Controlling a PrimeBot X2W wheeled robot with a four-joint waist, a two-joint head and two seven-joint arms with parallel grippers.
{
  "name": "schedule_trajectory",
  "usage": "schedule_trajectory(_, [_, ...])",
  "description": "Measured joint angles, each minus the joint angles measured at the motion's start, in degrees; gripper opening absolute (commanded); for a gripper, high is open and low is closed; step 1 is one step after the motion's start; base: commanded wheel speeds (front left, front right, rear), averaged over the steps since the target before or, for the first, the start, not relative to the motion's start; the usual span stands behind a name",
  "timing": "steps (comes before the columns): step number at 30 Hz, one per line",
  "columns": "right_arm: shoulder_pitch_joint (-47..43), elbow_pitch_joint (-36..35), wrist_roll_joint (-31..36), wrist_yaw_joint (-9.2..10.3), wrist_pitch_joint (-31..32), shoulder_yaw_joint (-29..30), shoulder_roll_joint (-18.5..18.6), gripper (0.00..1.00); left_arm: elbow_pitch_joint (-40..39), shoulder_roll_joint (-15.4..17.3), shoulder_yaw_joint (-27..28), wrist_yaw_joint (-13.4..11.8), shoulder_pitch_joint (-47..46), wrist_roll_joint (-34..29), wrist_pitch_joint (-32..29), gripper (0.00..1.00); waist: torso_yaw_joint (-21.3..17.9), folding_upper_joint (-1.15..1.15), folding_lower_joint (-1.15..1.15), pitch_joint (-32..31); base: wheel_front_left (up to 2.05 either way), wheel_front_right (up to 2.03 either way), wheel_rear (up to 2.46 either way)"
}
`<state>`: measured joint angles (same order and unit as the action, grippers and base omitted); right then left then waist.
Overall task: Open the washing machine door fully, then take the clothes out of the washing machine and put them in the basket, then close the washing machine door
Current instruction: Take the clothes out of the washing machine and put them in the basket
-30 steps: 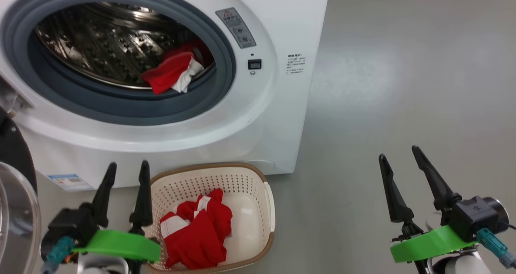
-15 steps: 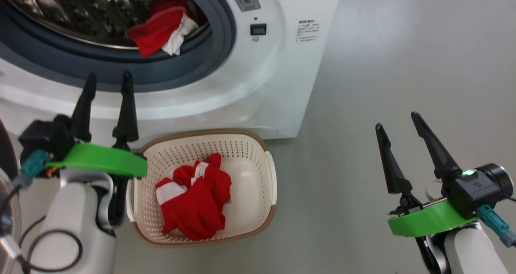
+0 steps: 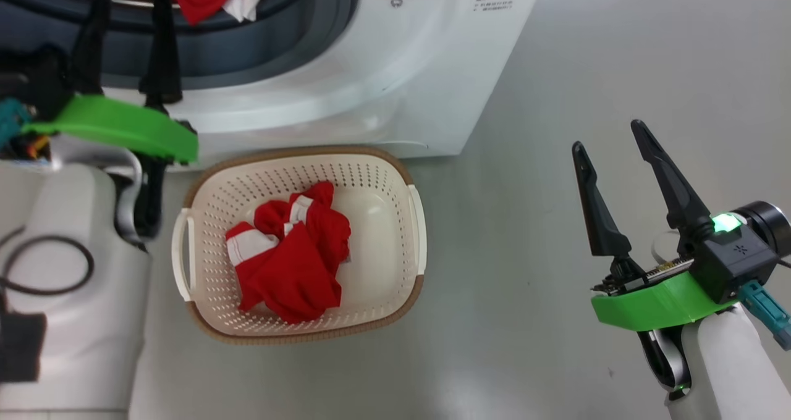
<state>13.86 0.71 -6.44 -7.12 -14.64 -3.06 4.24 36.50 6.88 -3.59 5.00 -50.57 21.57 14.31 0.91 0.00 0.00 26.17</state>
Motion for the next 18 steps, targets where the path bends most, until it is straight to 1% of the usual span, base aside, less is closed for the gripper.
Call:
schedule_trajectory(5, [1.6,0.4,0.0,0.00,0.0,-1.6,0.0,1.00,3.9,1.7,0.0,0.2,-5.7,-2.0,0.2,1.00,-0.7,0.00,0.00,3.0,0.00,0.00,0.00])
schedule_trajectory(11, [2.2,0.7,0.0,0.00,0.0,-2.9,0.0,1.00,9.5,1.7,0.1,1.1,-11.2,-2.0,0.3,1.00,-2.3,0.00,0.00,5.7,0.00,0.00,0.00])
schedule_trajectory(18, [4.2,1.6,-0.2,0.00,0.0,-5.0,0.0,1.00,19.5,2.1,0.2,1.6,-17.9,-1.1,0.0,1.00,-4.3,0.00,0.00,7.6,0.00,0.00,0.00])
